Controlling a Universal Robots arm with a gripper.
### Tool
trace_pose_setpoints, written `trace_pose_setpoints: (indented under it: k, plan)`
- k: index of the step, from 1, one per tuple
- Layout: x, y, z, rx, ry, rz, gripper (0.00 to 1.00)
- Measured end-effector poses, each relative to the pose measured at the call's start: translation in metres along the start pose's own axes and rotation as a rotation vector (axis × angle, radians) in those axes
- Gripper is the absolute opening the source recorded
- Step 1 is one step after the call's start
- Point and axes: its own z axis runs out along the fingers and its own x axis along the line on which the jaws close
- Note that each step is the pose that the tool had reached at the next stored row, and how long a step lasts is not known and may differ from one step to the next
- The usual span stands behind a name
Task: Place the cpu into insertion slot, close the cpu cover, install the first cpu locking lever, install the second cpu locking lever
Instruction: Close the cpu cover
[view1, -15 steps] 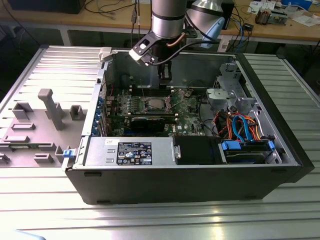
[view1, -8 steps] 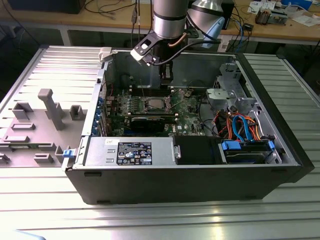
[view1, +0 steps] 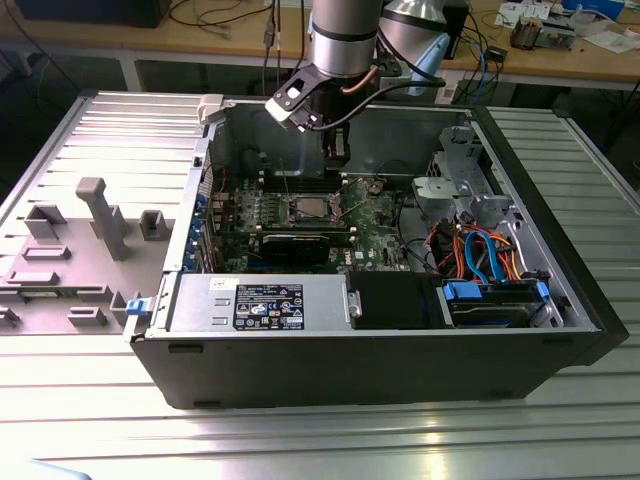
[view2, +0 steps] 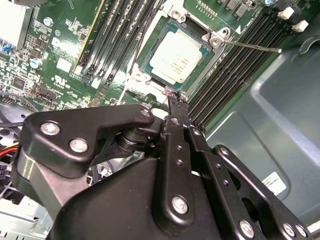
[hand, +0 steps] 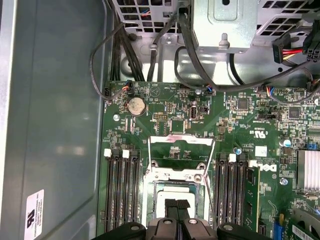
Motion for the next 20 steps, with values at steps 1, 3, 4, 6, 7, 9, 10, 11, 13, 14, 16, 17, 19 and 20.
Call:
trace_pose_setpoints:
  k: [1, 3, 4, 6, 7, 9, 10, 11, 13, 14, 16, 17, 19, 20]
  plan:
    - [0.0, 0.0004, 0.0, 0.0, 0.0, 0.0, 0.11]
    - [0.0, 0.0006, 0.0, 0.0, 0.0, 0.0, 0.11]
    - [0.0, 0.0007, 0.0, 0.0, -0.0001, 0.0, 0.11]
    - [0.0, 0.0008, 0.0, 0.0, 0.0, 0.0, 0.11]
    - [-0.0001, 0.0013, 0.0, 0.0, 0.0, 0.0, 0.11]
    - [-0.0001, 0.0027, 0.0, 0.0, -0.0001, 0.0, 0.11]
    - [-0.0002, 0.0033, 0.0, 0.0, 0.0, 0.0, 0.11]
    - [-0.0002, 0.0042, 0.0, 0.0, -0.0001, 0.0, 0.11]
    - [-0.0002, 0.0042, 0.0001, 0.0, 0.0, 0.0, 0.11]
    - [-0.0002, 0.0043, 0.0001, 0.0, 0.0, 0.0, 0.11]
    - [-0.0002, 0.0043, 0.0001, 0.0, 0.0, 0.0, 0.11]
    - [-0.0002, 0.0044, 0.0001, 0.0, 0.0, 0.0, 0.11]
    - [-0.0002, 0.0044, 0.0001, 0.0, 0.0, 0.0, 0.11]
    - [-0.0002, 0.0044, 0.0, 0.0, -0.0001, 0.0, 0.11]
